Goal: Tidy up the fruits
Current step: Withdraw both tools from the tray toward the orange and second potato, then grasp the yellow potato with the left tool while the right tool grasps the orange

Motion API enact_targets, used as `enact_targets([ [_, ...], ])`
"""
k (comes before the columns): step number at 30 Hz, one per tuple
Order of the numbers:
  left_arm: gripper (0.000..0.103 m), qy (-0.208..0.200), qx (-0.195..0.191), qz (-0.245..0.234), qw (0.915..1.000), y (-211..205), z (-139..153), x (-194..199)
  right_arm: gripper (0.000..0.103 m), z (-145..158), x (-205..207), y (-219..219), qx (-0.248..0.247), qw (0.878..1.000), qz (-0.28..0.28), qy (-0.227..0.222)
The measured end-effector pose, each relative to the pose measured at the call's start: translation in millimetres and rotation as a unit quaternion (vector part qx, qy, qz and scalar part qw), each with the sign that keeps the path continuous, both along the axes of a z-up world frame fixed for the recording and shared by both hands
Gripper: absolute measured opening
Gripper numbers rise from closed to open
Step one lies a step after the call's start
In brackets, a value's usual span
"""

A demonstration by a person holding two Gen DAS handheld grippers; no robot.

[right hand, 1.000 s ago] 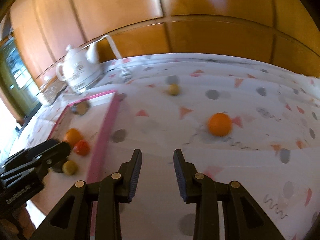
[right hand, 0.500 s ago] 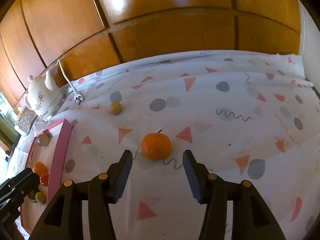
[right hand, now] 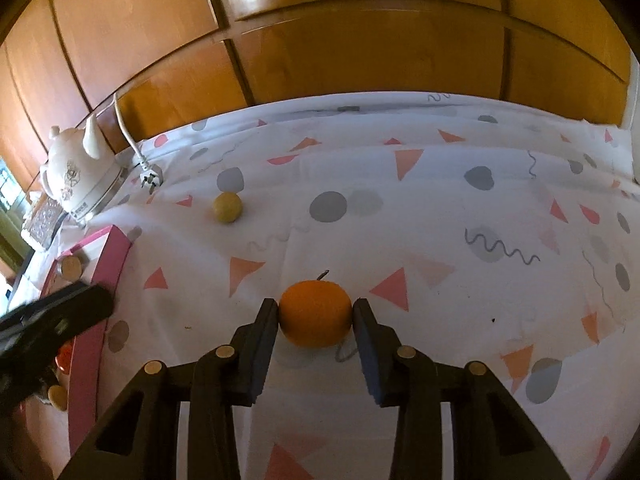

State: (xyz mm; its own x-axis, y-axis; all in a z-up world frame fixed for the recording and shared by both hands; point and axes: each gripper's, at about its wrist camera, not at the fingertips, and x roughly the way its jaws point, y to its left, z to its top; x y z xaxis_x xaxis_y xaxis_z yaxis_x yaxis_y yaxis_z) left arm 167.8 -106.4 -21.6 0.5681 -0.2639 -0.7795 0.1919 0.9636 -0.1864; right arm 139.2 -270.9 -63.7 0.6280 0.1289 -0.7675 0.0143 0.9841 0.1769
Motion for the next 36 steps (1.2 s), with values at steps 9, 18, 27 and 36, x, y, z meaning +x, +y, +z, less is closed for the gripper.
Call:
enact_targets([
  [9, 0.041, 0.021, 0.01, 0.006, 0.9997, -22, -24, 51, 0.039, 1, 3, 4, -0.02, 1.0, 0.014, -0.006],
  [18, 0.041, 0.01, 0.014, -0.004, 0.9998, -36, -31, 84, 0.038, 3, 21, 17, -0.083, 0.996, -0.002, -0.02],
  [27, 0.025, 0.009, 0.017, -0.005, 0.9998, -40, -43, 104, 0.038, 1, 29, 15, -0.081, 0.996, -0.003, -0.026],
  [36, 0.025, 0.003, 0.027, -0.008, 0.9996, -32, -36, 66, 0.038, 1, 25, 11, -0.07, 0.997, 0.005, -0.022],
])
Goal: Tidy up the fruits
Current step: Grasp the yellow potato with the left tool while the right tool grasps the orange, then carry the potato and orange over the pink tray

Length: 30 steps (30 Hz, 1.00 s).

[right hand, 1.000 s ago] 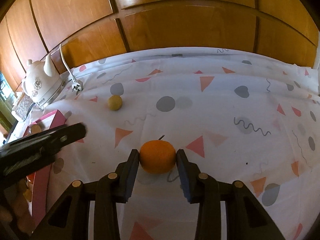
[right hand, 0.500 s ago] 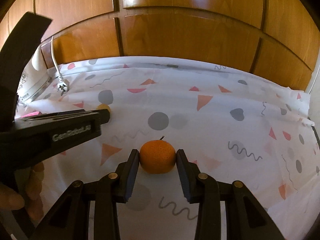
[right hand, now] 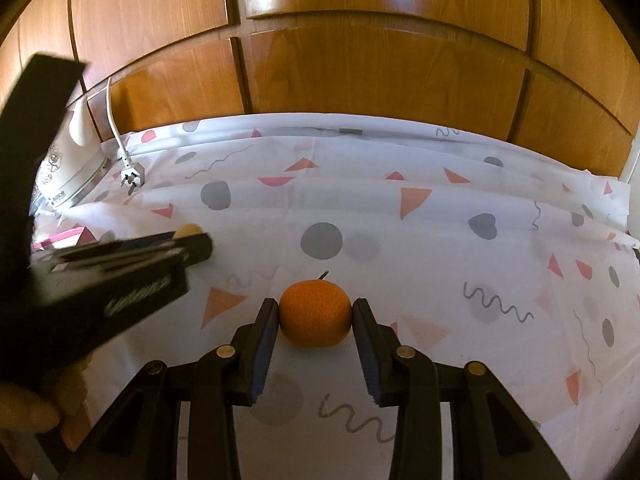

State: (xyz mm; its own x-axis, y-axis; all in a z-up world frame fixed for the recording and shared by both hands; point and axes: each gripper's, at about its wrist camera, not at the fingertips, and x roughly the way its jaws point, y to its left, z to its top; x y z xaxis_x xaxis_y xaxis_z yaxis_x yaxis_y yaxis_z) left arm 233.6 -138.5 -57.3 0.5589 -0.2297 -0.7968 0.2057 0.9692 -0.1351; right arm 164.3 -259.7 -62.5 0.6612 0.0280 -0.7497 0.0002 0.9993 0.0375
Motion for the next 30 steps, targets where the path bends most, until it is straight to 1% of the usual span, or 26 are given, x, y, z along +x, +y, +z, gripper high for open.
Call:
enact_targets([
  [4, 0.025, -0.006, 0.005, -0.001, 1.0, 6, 6, -27, 0.038, 4, -6, -2, -0.004, 1.0, -0.002, 0.005],
  [8, 0.025, -0.005, 0.001, 0.004, 1.0, 12, 11, -53, 0.038, 8, -19, -6, -0.004, 1.0, -0.002, 0.01],
  [12, 0.025, -0.006, -0.001, -0.004, 1.0, 13, 13, -82, 0.038, 11, -35, -11, 0.003, 1.0, -0.003, 0.021],
  [23, 0.025, 0.003, 0.002, -0.015, 0.9999, 10, 3, -149, 0.038, 17, -84, -14, 0.012, 0.999, -0.005, 0.038],
  [26, 0.026, -0.009, 0.01, -0.027, 0.9995, 5, 0, -161, 0.038, 15, -96, -12, 0.022, 0.999, 0.005, 0.046],
  [29, 0.026, -0.014, 0.018, -0.036, 0.9991, 1, -9, -168, 0.038, 12, -107, -8, 0.018, 0.999, 0.01, 0.049],
  [30, 0.026, -0.024, 0.018, -0.036, 0.9989, 1, -10, -170, 0.038, 8, -110, -8, 0.02, 0.998, 0.01, 0.055],
])
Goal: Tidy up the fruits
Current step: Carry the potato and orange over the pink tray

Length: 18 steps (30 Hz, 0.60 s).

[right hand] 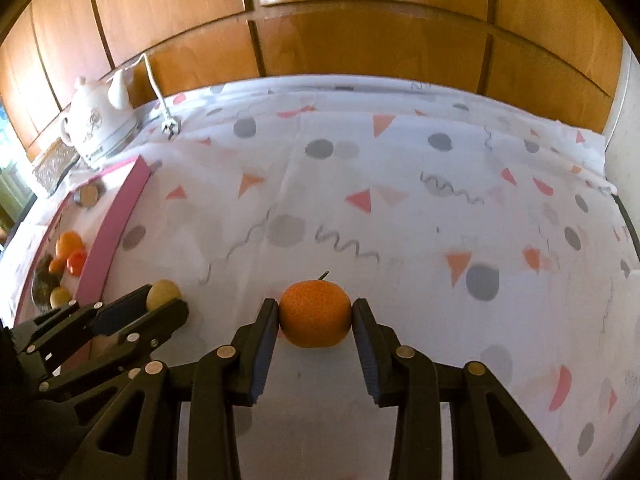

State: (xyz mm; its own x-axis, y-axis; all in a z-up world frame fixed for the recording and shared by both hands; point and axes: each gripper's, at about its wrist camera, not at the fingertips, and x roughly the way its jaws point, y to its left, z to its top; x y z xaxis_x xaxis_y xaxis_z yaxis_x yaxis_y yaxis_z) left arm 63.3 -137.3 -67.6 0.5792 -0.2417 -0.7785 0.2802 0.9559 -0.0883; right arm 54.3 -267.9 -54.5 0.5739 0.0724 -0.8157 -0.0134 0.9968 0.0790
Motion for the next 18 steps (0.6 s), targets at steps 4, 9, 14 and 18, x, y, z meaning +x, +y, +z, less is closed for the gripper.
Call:
enact_targets([
  [4, 0.026, -0.019, 0.01, -0.004, 0.9997, -2, -3, -4, 0.038, -2, -6, -3, 0.008, 1.0, -0.001, -0.008],
  [9, 0.026, -0.038, 0.016, -0.008, 0.9991, -3, -7, -6, 0.039, -5, -8, -1, 0.002, 1.0, 0.008, -0.02],
  [14, 0.026, -0.044, 0.017, -0.011, 0.9988, -2, -7, -7, 0.039, -7, -17, 3, -0.016, 0.999, 0.011, -0.051],
  [18, 0.026, -0.046, 0.021, -0.012, 0.9986, -4, -8, -8, 0.039, -12, -24, 8, -0.035, 0.996, 0.01, -0.076],
])
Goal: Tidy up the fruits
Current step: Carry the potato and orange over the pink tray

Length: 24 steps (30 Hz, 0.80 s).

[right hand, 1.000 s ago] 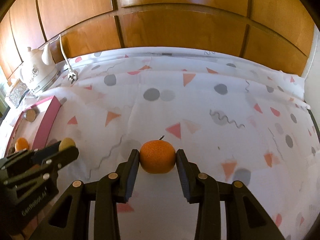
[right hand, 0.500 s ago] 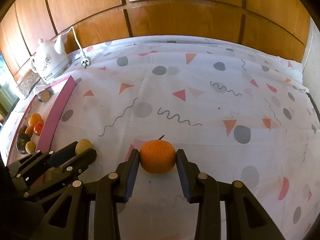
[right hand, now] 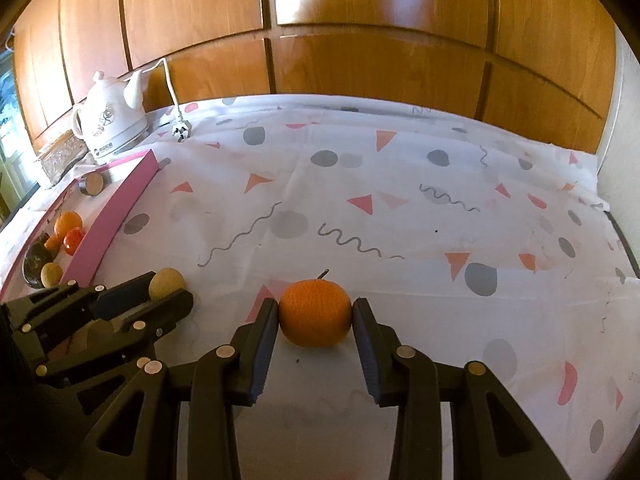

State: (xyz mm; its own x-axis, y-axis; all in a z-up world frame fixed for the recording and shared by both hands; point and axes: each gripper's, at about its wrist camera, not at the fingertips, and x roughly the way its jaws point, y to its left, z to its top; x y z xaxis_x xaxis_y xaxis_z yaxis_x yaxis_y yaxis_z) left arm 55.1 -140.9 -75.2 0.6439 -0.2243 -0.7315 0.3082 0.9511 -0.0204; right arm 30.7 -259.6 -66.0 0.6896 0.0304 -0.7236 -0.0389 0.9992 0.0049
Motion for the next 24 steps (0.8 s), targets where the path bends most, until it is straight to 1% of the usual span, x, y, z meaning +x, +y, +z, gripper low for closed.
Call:
enact_targets([
  [2, 0.026, -0.002, 0.003, 0.0, 1.0, -1, 0, -1, 0.039, -3, 1, 1, -0.001, 1.0, 0.001, 0.001],
  [4, 0.026, -0.003, 0.003, 0.0, 1.0, -1, 0, -1, 0.039, -13, 3, 3, -0.003, 1.0, -0.001, 0.016],
  [5, 0.026, -0.002, 0.002, -0.001, 1.0, -1, 0, 0, 0.039, -12, 2, 3, -0.003, 1.0, -0.002, 0.009],
  [13, 0.026, -0.002, 0.004, -0.002, 1.0, -1, 0, 0, 0.038, -13, 2, 1, 0.005, 1.0, -0.003, 0.009],
  [17, 0.026, 0.008, 0.004, -0.001, 1.0, -1, 3, 1, 0.038, -11, 1, 0, 0.011, 1.0, -0.004, 0.016],
  [19, 0.026, 0.008, -0.002, -0.003, 1.0, -1, 8, -1, 0.037, -10, 0, -2, 0.013, 1.0, -0.006, 0.018],
  [24, 0.026, -0.018, -0.014, -0.002, 0.9997, 5, 33, -10, 0.037, -3, -5, -6, 0.016, 1.0, -0.013, 0.018],
])
